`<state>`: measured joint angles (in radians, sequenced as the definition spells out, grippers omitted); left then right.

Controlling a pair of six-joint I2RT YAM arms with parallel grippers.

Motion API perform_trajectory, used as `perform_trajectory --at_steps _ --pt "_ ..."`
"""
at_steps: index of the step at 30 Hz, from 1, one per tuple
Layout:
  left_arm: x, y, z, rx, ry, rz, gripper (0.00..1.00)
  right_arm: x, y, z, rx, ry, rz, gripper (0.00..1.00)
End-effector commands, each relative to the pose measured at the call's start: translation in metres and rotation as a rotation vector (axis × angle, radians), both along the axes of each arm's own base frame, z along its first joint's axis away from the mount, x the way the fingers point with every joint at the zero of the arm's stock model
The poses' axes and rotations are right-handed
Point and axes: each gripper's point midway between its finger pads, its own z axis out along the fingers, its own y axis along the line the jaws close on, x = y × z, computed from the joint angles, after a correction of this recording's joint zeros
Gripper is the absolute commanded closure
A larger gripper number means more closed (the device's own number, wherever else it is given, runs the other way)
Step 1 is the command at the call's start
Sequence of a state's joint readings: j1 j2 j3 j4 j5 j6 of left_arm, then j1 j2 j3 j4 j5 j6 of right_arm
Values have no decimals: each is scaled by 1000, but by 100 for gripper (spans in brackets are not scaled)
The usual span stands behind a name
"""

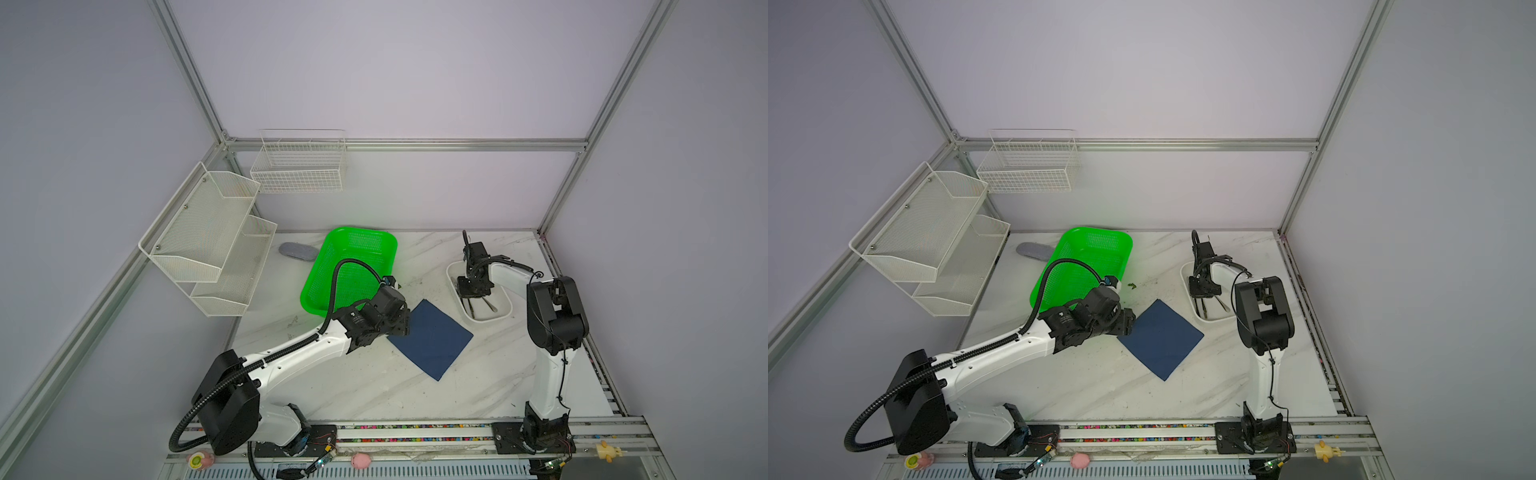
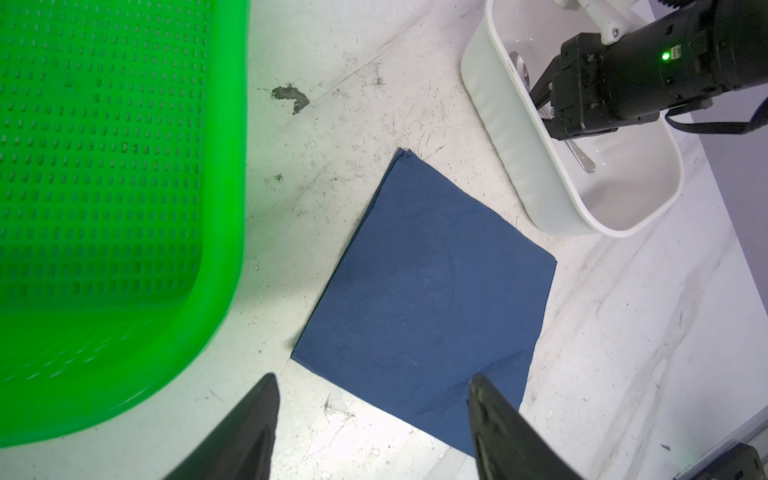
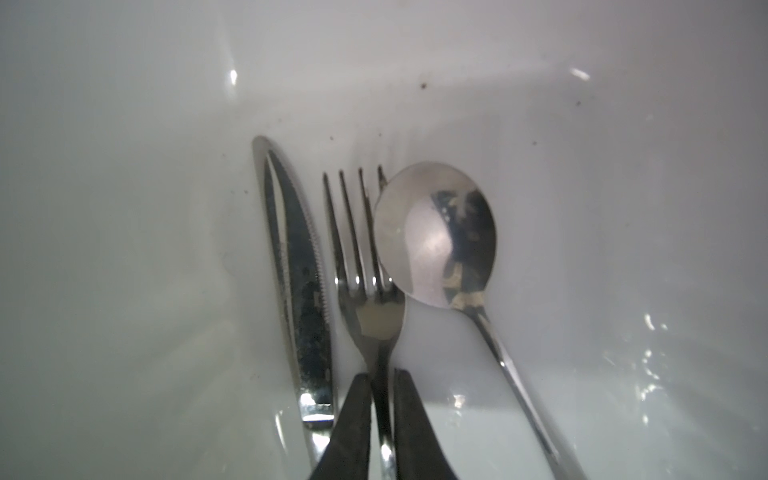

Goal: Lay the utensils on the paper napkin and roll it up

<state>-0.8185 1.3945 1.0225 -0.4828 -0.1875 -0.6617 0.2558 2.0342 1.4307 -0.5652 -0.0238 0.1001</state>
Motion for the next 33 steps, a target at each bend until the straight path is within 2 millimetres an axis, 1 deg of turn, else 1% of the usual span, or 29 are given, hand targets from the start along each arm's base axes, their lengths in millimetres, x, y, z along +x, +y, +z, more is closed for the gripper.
perform_trajectory --at_steps 1,3,6,8,11,14,16,19,23,25,28,30,33 --pt "5 -1 2 -5 -11 9 29 -40 -7 -21 -30 142 6 84" --pt "5 -3 3 -10 -11 3 29 -40 -6 -23 -23 143 9 84" --pt "5 -4 6 -14 -14 -7 29 -45 -5 -36 -23 181 17 85" --pt "4 -4 5 -10 -10 -13 29 -51 -13 -42 -62 208 4 85" --pt "2 -5 4 -12 -6 -27 27 -59 -7 -50 -26 227 15 85" --pt "2 -9 6 -26 -6 -47 27 -60 -8 -53 -31 235 15 88" --pt "1 -11 9 -31 -8 -59 27 -56 -13 -49 -62 218 5 91" --pt "1 -10 10 -31 -13 -61 27 -45 -13 -35 -67 182 7 92" --pt "-1 -9 13 -39 -17 -62 27 -27 -11 0 -64 92 5 93" --pt "-2 -9 14 -43 -19 -62 27 -22 -10 19 -51 47 2 93" --pt "-4 -3 13 -35 -22 -54 27 -20 -8 45 -21 -19 -12 93" --pt "-5 2 14 -12 -24 -48 27 -21 -10 57 -20 -50 -29 93" --pt "-7 11 20 20 -33 -37 27 -19 -8 77 7 -90 -47 93"
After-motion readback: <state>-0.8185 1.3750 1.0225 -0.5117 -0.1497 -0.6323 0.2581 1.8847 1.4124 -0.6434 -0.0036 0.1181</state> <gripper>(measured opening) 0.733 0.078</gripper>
